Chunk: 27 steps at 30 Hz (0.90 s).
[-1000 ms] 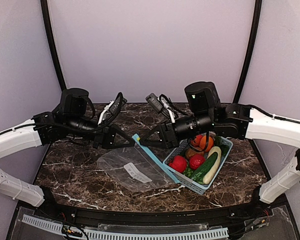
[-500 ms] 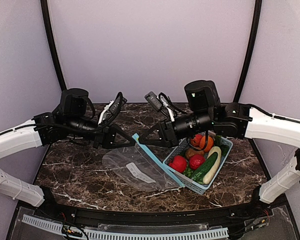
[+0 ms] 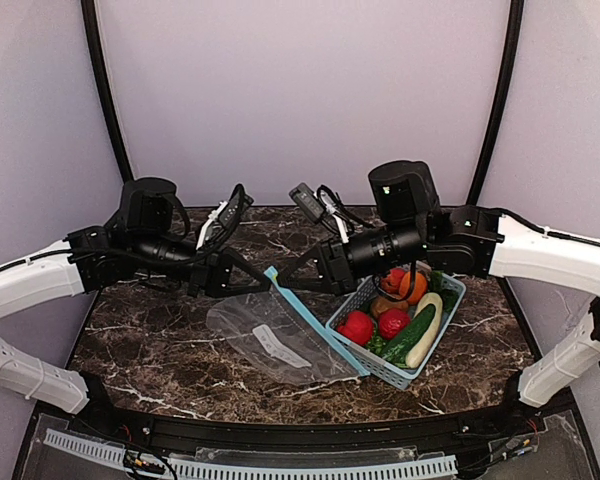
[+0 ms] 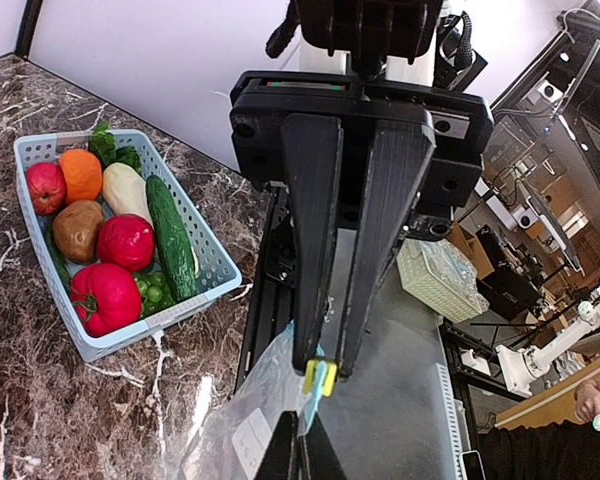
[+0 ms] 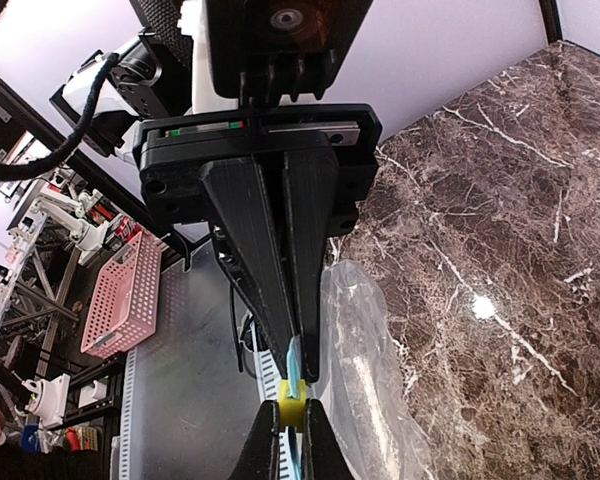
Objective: Place the food in the zip-top bag and seal the zipper
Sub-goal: Hold the zipper from the zipper food storage bag, then unzip the zipper from the zipper food storage bag.
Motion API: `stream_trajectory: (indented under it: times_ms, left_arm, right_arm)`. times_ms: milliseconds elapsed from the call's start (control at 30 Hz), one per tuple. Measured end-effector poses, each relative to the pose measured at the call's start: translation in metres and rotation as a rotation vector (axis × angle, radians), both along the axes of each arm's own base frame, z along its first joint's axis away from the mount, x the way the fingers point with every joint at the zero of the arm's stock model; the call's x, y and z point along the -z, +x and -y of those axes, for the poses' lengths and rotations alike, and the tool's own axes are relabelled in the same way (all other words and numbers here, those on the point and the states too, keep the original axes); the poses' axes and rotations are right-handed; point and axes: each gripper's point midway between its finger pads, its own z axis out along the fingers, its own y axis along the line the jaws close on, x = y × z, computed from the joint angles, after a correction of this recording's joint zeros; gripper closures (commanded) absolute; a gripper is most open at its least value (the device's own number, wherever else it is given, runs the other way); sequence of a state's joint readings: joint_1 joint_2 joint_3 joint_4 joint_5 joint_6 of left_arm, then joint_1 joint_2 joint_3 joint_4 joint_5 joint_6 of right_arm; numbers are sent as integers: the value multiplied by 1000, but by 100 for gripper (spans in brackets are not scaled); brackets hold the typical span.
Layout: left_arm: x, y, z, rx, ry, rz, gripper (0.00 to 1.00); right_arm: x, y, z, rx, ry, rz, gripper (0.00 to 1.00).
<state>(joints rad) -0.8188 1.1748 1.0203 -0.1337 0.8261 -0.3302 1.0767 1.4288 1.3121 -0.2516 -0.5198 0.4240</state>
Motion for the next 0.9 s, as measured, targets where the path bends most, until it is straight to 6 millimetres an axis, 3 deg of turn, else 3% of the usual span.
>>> stream_trajectory:
  times_ms: [900]
  left_arm:
    - [-2, 21, -7, -164, 6, 58, 99]
  right_arm:
    - [5, 14, 1, 77, -26, 33, 100]
